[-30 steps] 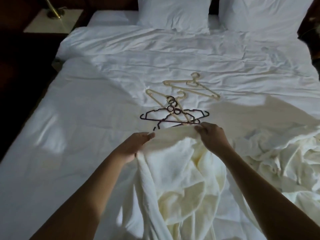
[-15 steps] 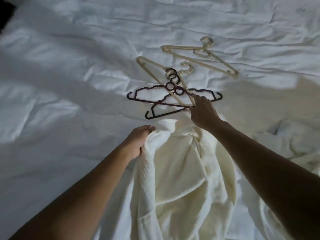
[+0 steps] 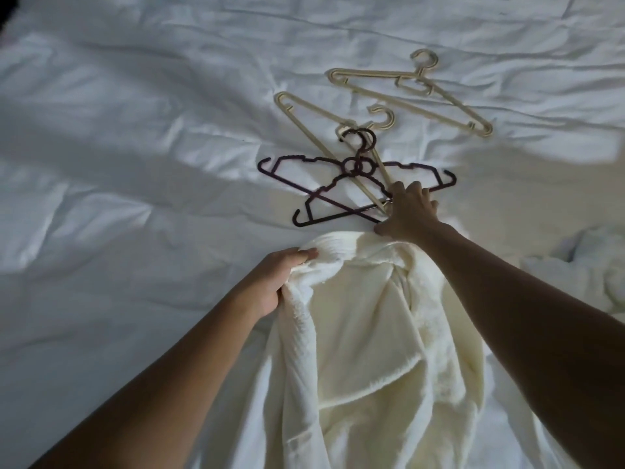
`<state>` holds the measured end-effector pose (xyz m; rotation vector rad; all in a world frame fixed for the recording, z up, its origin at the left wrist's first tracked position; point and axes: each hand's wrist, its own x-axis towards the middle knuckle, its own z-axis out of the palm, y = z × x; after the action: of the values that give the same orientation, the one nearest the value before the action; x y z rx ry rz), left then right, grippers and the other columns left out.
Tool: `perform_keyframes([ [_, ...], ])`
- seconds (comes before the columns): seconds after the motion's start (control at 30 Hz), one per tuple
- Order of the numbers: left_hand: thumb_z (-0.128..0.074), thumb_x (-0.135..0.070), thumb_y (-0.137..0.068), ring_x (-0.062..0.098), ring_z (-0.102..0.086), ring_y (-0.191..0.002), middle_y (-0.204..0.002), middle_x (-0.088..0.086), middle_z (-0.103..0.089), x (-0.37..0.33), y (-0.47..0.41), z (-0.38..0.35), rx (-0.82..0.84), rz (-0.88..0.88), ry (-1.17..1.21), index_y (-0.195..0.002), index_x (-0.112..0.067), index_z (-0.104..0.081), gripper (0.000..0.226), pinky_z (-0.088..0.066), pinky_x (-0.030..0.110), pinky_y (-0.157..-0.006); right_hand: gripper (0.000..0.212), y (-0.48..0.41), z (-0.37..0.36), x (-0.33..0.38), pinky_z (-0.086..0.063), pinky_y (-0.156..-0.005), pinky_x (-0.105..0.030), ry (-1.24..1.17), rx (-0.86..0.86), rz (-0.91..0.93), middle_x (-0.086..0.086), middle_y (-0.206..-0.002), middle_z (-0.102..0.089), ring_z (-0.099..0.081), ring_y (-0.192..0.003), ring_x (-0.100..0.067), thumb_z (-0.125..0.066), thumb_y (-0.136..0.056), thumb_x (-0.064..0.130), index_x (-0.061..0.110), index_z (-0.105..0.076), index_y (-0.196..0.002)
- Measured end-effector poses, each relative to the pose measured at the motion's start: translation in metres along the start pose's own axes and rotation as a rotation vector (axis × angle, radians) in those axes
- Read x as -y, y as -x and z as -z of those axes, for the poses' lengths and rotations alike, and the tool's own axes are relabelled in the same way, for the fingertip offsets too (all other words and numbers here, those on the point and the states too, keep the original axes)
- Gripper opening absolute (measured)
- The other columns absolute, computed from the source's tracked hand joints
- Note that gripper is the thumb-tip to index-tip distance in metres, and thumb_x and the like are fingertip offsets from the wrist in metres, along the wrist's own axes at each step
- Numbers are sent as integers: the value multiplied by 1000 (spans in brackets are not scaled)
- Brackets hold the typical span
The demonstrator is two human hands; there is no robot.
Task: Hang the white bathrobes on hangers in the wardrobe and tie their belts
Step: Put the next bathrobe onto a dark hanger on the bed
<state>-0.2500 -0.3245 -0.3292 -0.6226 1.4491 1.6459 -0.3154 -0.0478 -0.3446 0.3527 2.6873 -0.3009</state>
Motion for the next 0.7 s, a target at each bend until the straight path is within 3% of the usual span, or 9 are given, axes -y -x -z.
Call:
perform_keyframes([
  [0.13,-74,-25,-91,33,-71,-106,-113,19,-75,-1,14,5,22,-69,-41,-114,-3,-74,31,-51,40,-99,63,23,11,-13,-47,-81,-38,-335,-67,-8,-5,-112,-40,-51,-99,-30,-76,-71,18,13,-40,-122],
  [0.23,-73,-24,-92,34,-69,-111,-120,22,-72,-2,27,13,41,-103,-50,-121,2,-69,39,-50,42,-102,64,65,18,-26,-41,-76,-34,-411,-156,140,-3,-105,-50,-51,-86,-23,-72,-72,11,14,-41,-127],
  [0.33,-67,-24,-98,30,-67,-116,-128,19,-69,-3,42,21,101,-83,-60,-129,-2,-64,38,-48,41,-103,75,127,20,-44,-42,-64,-32,-489,-30,281,0,-101,-55,-51,-71,-19,-73,-69,9,21,-41,-135],
  [0.4,-58,-19,-104,20,-69,-112,-125,11,-71,-7,58,24,126,-57,-126,-124,-9,-66,24,-52,29,-97,78,169,18,-59,-49,-71,-31,-572,79,282,5,-104,-57,-55,-80,-19,-68,-64,15,29,-42,-136],
  [0.47,-59,-15,-103,9,-67,-99,-109,3,-71,-11,69,26,148,-48,-196,-108,-16,-66,9,-51,16,-86,80,204,12,-73,-50,-77,-29,-566,133,318,10,-110,-57,-56,-88,-15,-65,-60,16,34,-44,-135],
  [0.5,-64,-16,-99,13,-67,-94,-104,7,-70,-11,72,28,184,-85,-238,-106,-12,-65,8,-54,22,-84,81,219,7,-80,-48,-77,-26,-541,154,336,12,-112,-56,-56,-91,-14,-64,-59,15,37,-44,-134],
  [0.57,-72,-14,-87,26,-68,-90,-105,17,-70,-15,75,32,165,-102,-270,-112,-5,-64,28,-57,34,-80,86,242,-2,-88,-44,-73,-17,-476,182,354,18,-114,-53,-54,-93,-12,-65,-58,10,43,-43,-134],
  [0.63,-64,-7,-76,25,-66,-85,-98,15,-68,-22,80,33,159,-64,-286,-109,-4,-61,33,-56,34,-72,90,261,-10,-93,-39,-73,-13,-368,162,383,21,-113,-50,-51,-98,-5,-65,-58,5,43,-43,-137],
  [0.7,-58,-2,-79,23,-59,-80,-89,12,-60,-30,89,31,123,-71,-391,-97,-7,-58,19,-50,32,-67,89,274,-14,-96,-35,-81,-11,-246,129,410,21,-111,-49,-46,-104,5,-64,-59,7,39,-44,-139],
])
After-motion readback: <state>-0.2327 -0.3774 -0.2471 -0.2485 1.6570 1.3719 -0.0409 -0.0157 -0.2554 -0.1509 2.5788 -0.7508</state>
